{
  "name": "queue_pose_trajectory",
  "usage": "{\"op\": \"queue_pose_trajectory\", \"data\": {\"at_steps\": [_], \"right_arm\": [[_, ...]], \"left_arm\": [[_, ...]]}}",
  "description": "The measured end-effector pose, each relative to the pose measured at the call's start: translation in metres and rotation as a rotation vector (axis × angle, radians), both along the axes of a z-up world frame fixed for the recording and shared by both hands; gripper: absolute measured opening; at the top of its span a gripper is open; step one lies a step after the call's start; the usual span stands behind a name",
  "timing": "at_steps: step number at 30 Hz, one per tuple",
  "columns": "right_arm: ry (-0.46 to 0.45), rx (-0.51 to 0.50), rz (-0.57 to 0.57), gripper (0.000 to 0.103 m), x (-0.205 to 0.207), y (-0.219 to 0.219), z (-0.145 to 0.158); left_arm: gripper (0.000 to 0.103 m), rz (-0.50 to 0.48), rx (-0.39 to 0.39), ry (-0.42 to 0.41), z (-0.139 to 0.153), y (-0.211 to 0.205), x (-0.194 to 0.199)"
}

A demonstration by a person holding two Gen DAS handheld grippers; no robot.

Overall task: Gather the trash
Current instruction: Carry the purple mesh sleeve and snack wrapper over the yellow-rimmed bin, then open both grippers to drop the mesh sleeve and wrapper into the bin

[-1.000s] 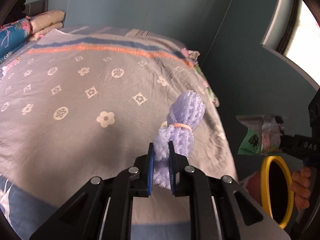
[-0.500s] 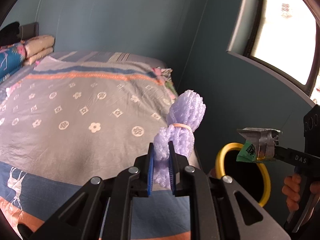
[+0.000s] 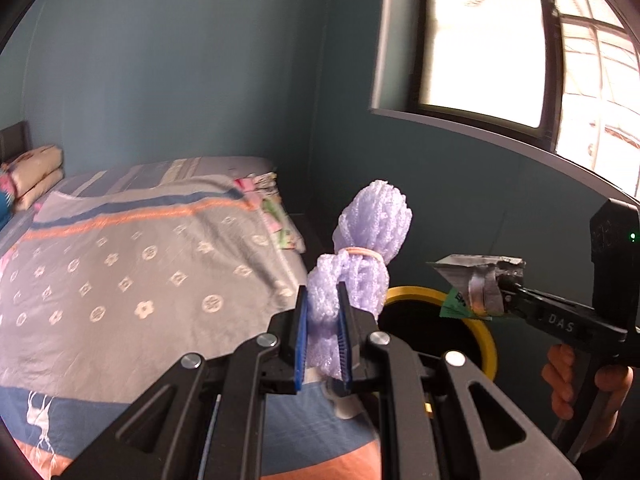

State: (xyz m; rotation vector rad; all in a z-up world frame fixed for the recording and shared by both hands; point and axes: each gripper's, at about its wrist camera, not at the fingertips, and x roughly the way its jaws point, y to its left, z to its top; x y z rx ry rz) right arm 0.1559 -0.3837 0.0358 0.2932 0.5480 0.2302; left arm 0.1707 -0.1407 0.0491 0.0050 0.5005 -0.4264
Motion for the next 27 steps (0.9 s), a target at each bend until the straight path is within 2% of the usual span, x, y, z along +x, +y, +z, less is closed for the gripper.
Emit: {"op": "queue_pose_trajectory", "data": {"at_steps": [7, 12, 15, 20, 27], "right_arm": [[-0.022, 0.0, -0.088, 0.004, -0.02, -0.042, -0.005], [0.039, 0.011, -0.149, 0.004, -0.013, -0.068, -0.023], [0.079, 0.01, -0.177, 0.004, -0.009, -0.08, -0.034], [0.17, 0.022, -0.201, 0.004, 0.012, -0.097, -0.052], [0.305, 0.055, -0.22, 0.005, 0.047, -0.118, -0.077]], "left_arm": [[0.012, -0.059, 0.045, -0.029, 0.002, -0.05, -0.002], [0.012, -0.095, 0.065, -0.008, -0.007, -0.081, 0.01], [0.012, -0.111, 0.076, 0.02, -0.018, -0.099, 0.021], [0.012, -0.148, 0.081, 0.11, -0.046, -0.131, 0.055], [0.013, -0.143, 0.089, 0.237, -0.091, -0.165, 0.104]]}}
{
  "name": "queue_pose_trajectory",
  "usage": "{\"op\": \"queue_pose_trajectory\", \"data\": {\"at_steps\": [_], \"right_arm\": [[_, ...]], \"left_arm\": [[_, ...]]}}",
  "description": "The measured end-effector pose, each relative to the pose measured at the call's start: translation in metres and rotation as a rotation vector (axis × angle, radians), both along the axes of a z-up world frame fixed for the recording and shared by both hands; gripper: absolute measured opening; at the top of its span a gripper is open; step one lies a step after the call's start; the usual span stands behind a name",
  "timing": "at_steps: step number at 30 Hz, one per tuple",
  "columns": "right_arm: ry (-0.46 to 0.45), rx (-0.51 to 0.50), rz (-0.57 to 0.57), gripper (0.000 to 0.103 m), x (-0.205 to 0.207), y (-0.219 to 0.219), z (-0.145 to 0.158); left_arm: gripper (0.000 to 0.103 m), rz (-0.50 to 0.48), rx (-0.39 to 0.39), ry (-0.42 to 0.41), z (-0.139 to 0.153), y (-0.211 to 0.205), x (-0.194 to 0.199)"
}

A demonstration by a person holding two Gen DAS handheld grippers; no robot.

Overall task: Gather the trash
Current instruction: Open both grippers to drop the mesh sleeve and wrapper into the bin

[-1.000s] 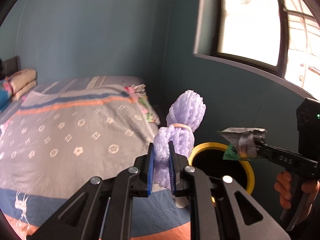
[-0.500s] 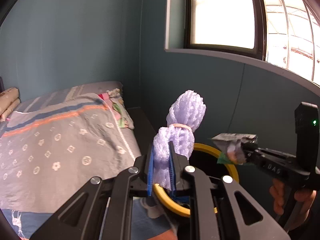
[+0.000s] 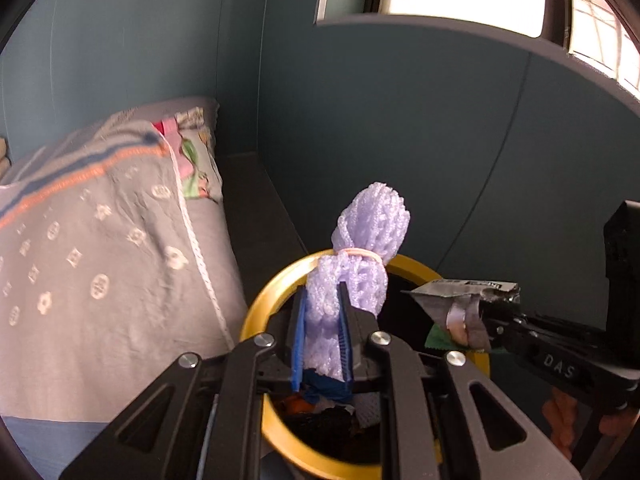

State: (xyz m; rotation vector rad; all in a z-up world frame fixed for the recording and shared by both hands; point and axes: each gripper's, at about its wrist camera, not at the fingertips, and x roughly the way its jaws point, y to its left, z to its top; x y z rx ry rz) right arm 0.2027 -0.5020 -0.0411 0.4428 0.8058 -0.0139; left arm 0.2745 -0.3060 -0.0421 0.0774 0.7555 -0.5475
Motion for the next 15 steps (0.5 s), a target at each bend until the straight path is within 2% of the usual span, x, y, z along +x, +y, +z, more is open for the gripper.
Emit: {"op": "queue_pose_trajectory", "data": {"at_steps": [4, 6, 9, 10, 11, 12, 15], "right_arm": [[0.043, -0.023, -0.034, 0.005, 0.009, -0.002, -0.008], [0.05, -0.02, -0.041, 0.005, 0.013, 0.003, -0.011], [0.065, -0.03, -0.065, 0.01, 0.011, 0.003, -0.017], [0.067, -0.024, -0.068, 0.017, 0.01, 0.003, -0.017], [0.067, -0.019, -0.07, 0.031, 0.009, -0.001, -0.021], [0.07, -0.018, -0.077, 0.037, 0.008, -0.001, -0.021], [0.073, -0.04, -0.092, 0.04, 0.007, 0.0, -0.019]], "left_arm": [[0.021, 0.03, -0.002, 0.073, -0.017, 0.001, 0.014], [0.034, 0.042, -0.004, 0.1, -0.022, 0.006, 0.017], [0.045, 0.067, -0.01, 0.093, -0.022, 0.015, 0.017], [0.047, 0.073, -0.018, 0.093, -0.021, 0.02, 0.017], [0.049, 0.08, -0.027, 0.095, -0.019, 0.025, 0.017], [0.049, 0.086, -0.034, 0.096, -0.017, 0.03, 0.018], [0.052, 0.118, -0.056, 0.079, -0.007, 0.053, 0.013]]}}
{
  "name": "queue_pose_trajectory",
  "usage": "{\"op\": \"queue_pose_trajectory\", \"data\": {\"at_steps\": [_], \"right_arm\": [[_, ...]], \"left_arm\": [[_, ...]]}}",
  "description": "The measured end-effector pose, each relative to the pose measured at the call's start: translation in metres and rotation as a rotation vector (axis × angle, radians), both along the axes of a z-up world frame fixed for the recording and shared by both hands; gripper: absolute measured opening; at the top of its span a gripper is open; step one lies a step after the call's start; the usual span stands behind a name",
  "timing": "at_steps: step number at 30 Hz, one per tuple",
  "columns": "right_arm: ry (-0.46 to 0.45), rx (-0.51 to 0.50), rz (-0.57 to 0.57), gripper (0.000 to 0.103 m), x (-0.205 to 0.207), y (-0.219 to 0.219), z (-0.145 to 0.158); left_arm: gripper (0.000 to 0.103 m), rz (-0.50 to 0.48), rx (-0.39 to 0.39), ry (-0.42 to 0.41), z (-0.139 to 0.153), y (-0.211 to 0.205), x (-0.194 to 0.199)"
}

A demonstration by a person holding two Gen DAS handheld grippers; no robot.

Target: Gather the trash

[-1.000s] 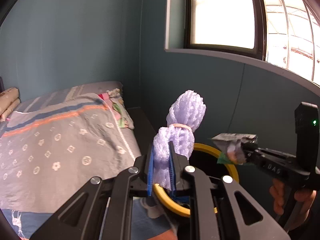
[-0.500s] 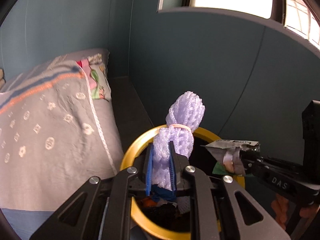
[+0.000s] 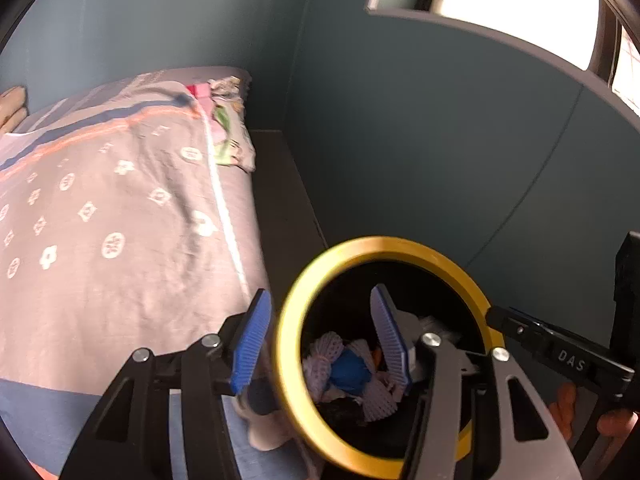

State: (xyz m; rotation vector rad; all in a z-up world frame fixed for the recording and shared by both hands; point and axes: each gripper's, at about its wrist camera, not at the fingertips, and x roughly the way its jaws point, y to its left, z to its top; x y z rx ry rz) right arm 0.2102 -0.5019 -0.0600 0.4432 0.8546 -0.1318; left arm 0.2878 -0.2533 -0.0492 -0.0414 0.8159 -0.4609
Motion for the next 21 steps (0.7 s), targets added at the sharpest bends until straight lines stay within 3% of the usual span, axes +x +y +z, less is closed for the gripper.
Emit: {"op": "queue_pose_trajectory", "data": {"at_steps": [7, 13, 15, 18, 21], "right_arm": [[-0.009, -0.037, 0.005, 0.041, 0.008, 0.019, 0.011], [-0.027, -0.068, 0.086, 0.051, 0.011, 0.066, 0.028], [-0.034, -0.093, 0.136, 0.056, 0.013, 0.091, 0.034], [-0.035, -0.133, 0.19, 0.073, 0.013, 0.126, 0.035], [-0.03, -0.181, 0.234, 0.085, 0.009, 0.159, 0.034]], "left_arm": [[0.058, 0.085, -0.021, -0.049, 0.021, 0.06, -0.013], [0.064, 0.181, -0.015, -0.092, 0.029, 0.13, -0.034], [0.07, 0.222, -0.011, -0.098, 0.028, 0.154, -0.044], [0.082, 0.269, 0.006, -0.117, 0.025, 0.188, -0.062], [0.085, 0.328, 0.004, -0.127, 0.019, 0.22, -0.08]]}}
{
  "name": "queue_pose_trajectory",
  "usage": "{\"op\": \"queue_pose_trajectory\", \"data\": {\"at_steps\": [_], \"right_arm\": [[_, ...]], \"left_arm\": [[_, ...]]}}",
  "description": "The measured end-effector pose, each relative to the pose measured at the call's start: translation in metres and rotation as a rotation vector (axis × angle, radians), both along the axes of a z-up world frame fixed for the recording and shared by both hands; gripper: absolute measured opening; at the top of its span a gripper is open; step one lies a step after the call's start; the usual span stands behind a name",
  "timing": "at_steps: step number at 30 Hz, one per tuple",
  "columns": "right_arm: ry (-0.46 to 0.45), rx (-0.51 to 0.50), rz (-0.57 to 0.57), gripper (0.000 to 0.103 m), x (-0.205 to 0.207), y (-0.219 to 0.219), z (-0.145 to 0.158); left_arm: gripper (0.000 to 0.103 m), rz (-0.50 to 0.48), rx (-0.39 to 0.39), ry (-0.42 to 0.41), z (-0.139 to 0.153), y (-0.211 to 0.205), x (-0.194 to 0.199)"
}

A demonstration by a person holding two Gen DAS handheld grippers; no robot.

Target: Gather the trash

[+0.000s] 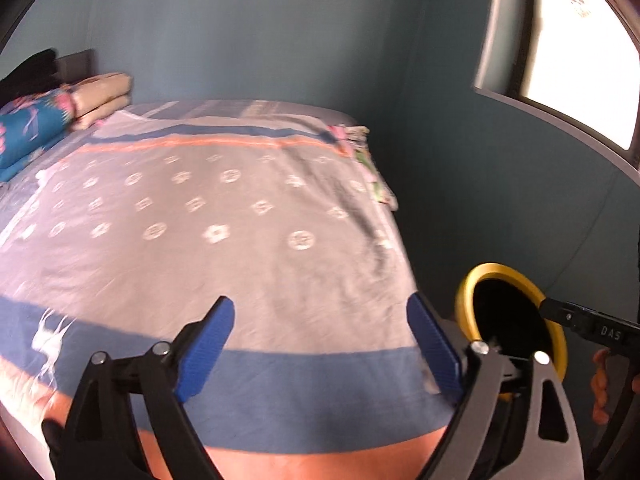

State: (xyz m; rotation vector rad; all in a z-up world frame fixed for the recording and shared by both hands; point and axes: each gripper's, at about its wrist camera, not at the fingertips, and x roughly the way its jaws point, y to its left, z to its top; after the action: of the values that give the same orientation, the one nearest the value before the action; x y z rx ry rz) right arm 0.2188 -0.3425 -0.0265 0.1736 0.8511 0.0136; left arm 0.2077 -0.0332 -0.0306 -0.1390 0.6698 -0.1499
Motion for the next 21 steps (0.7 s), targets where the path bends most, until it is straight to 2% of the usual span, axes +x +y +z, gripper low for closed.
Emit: {"op": "queue_pose_trajectory", "data": {"at_steps": [2, 7, 9, 13, 16, 21], "right_arm": [[-0.013, -0.04, 0.014, 0.093, -0.005, 0.022, -0.002], [-0.098, -0.145, 0.013, 0.095, -0.034, 0.078, -0.003], [-0.168, -0.17, -0.006, 0.095, -0.053, 0.094, 0.0], [-0.291, -0.183, -0.063, 0.095, -0.082, 0.105, -0.003], [-0.405, -0.173, -0.103, 0.095, -0.112, 0.112, 0.008], [-0.506, -0.16, -0.158, 0.095, -0.147, 0.109, 0.032]], "left_arm": [[0.087, 0.028, -0.01, -0.01, -0.004, 0.019, -0.014], [0.092, 0.062, 0.017, -0.099, 0.004, 0.044, -0.051], [0.092, 0.074, 0.036, -0.143, 0.009, 0.049, -0.068], [0.095, 0.088, 0.048, -0.208, 0.024, 0.053, -0.097], [0.095, 0.109, 0.035, -0.258, 0.037, 0.055, -0.121], [0.095, 0.134, 0.022, -0.309, 0.052, 0.054, -0.146]]}}
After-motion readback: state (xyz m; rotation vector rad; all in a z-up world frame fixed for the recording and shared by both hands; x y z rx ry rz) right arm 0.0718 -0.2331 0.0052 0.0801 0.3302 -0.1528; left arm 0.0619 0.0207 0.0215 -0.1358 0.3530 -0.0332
